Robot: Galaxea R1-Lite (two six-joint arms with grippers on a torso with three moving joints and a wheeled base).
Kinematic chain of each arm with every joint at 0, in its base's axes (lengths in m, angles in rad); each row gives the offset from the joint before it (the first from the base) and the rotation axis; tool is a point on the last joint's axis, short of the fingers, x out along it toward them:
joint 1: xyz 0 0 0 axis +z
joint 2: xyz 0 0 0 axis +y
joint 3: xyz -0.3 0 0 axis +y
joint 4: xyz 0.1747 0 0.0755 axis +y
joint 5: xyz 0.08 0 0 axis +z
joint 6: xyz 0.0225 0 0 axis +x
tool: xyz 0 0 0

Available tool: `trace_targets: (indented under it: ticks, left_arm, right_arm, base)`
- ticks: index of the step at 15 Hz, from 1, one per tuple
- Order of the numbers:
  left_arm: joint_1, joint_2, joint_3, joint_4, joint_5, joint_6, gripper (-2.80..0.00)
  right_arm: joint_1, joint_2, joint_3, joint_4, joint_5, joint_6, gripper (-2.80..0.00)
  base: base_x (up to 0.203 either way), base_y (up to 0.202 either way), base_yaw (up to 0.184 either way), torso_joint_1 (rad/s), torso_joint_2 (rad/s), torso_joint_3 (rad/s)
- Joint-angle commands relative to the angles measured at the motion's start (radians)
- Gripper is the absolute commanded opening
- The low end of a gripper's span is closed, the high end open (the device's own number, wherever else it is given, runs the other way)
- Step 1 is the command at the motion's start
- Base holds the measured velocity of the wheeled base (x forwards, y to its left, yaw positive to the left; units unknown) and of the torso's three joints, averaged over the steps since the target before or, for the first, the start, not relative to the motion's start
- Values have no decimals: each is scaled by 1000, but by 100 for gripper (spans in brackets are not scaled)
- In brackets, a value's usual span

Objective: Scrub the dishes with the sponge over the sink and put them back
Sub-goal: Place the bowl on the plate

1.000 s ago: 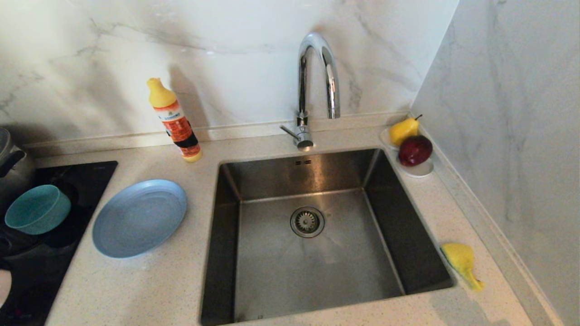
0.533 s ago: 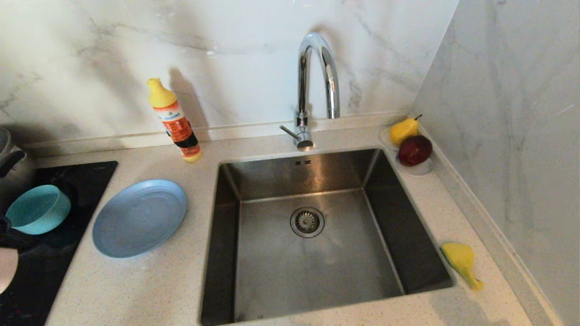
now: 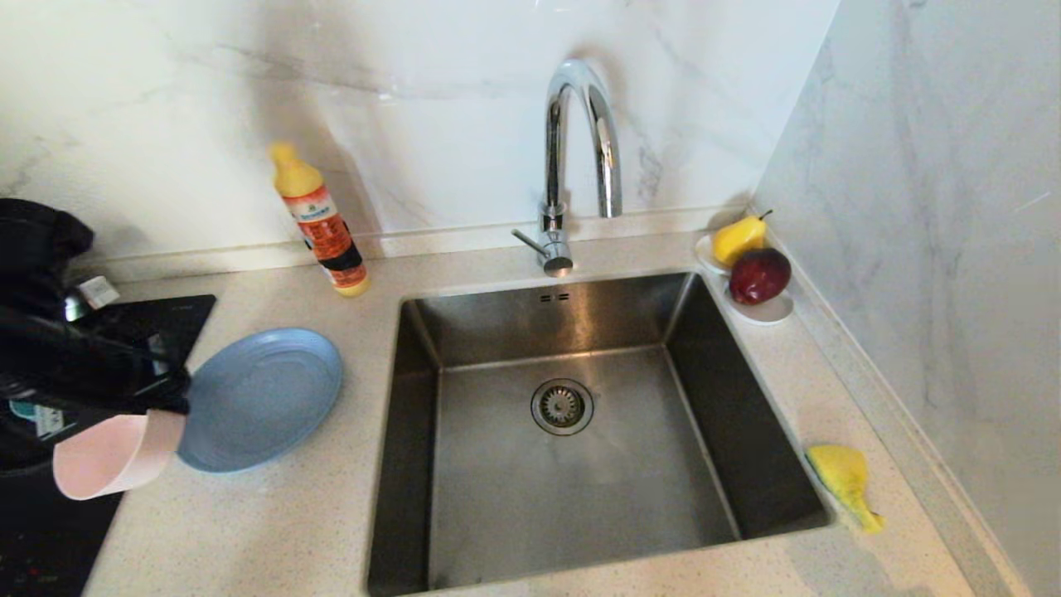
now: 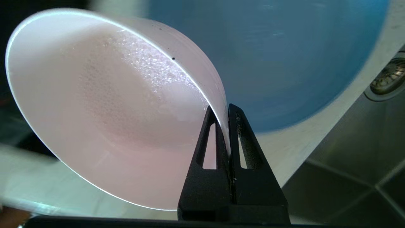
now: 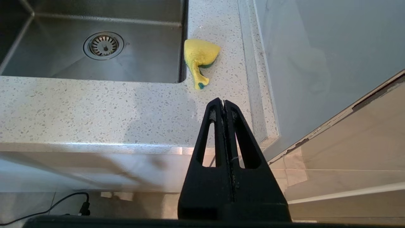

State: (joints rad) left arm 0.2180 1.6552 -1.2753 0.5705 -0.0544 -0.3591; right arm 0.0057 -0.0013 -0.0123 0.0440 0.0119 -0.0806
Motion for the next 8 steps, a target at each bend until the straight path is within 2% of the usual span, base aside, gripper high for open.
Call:
trace_targets:
  ticks: [1, 8]
  left_arm:
    - [-106, 119, -31, -31, 69, -40, -280]
    - [-156, 331, -285, -29, 102, -103, -280]
  right_arm:
    - [0, 0, 0, 0, 0, -1, -280]
    - [0, 0, 0, 0, 0, -1, -280]
  base:
    - [0, 0, 0, 0, 0, 0]
    - [0, 0, 0, 0, 0, 0]
